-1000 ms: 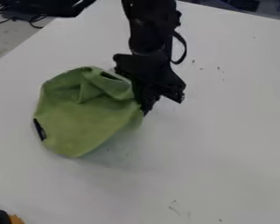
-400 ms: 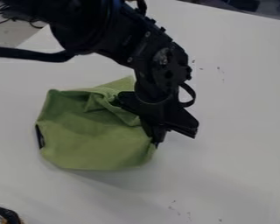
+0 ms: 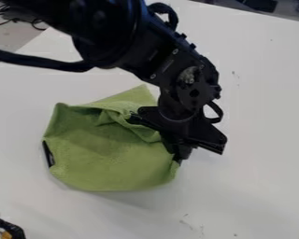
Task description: Unfold the cloth from the left to right
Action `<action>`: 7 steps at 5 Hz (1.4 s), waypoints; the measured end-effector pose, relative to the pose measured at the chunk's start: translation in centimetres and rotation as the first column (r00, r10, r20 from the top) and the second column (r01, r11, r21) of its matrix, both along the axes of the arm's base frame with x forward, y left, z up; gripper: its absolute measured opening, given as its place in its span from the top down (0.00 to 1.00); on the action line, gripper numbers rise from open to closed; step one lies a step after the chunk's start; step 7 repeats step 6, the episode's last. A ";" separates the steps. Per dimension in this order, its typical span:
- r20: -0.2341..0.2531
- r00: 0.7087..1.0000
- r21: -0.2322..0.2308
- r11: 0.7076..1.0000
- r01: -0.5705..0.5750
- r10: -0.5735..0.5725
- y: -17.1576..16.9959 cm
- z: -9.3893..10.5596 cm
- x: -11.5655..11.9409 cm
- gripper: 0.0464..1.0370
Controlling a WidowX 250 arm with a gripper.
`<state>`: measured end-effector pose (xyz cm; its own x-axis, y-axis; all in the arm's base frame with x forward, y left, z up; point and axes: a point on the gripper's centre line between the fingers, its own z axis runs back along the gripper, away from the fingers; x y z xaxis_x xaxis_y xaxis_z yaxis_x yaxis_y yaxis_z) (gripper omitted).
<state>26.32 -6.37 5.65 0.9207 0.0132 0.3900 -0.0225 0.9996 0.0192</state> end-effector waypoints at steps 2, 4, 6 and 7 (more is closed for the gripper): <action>0.011 1.000 -0.018 1.000 0.008 -0.008 -0.1 -0.5 -0.3 0.21; -0.056 0.998 -0.021 1.000 0.014 -0.015 0.2 -0.4 -0.8 0.03; -0.234 0.971 -0.001 0.999 0.042 -0.041 2.7 2.2 1.5 0.04; -0.234 0.971 -0.001 0.999 0.042 -0.041 2.7 2.2 1.5 0.04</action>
